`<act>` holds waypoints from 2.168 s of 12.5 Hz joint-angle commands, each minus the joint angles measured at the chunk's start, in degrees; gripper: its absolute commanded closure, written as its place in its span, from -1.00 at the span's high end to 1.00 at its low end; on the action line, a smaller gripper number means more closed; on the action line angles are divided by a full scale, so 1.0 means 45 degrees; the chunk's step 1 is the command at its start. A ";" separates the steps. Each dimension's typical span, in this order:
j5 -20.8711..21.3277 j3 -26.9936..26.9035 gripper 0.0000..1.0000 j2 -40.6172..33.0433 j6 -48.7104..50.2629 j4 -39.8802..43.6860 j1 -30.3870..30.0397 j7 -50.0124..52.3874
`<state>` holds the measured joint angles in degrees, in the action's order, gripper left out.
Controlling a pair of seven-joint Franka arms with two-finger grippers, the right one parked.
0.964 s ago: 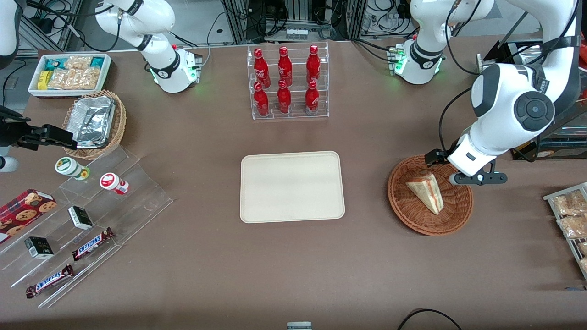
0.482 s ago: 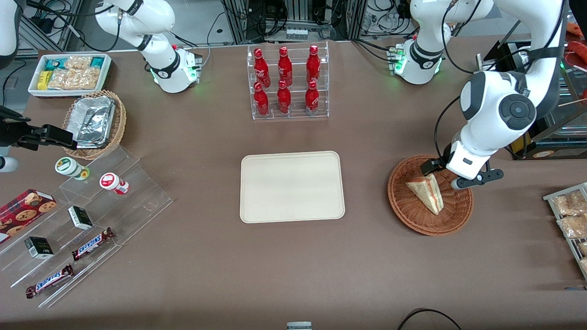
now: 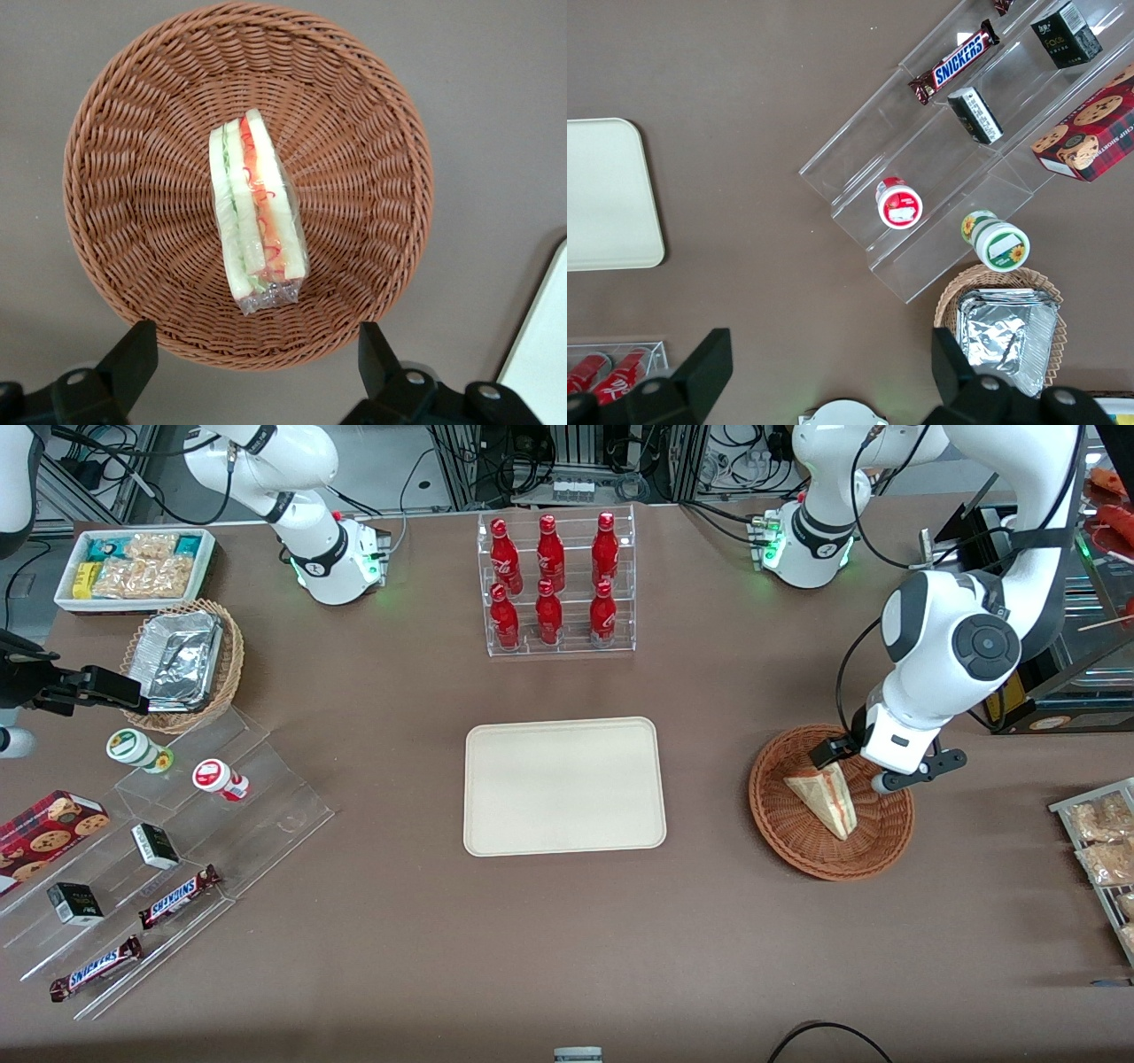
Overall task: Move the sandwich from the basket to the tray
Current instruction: 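Lower the open left gripper onto the sandwich and close on it, then lift the sandwich and carry it with the left gripper over the tray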
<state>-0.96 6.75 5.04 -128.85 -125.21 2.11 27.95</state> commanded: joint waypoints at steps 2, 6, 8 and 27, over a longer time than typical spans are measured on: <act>0.0039 -0.0034 1.00 0.0558 -0.0741 -0.0067 0.0000 0.1089; 0.0019 -0.0035 1.00 0.1184 -0.1560 -0.0087 -0.0020 0.1677; 0.0039 -0.0054 1.00 0.1593 -0.2048 -0.0087 -0.0039 0.1991; 0.0117 -0.0211 -1.00 0.1830 -0.0144 0.1081 0.0136 0.1913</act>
<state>-0.94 5.48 14.54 -134.74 -123.31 2.15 36.12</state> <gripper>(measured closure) 0.753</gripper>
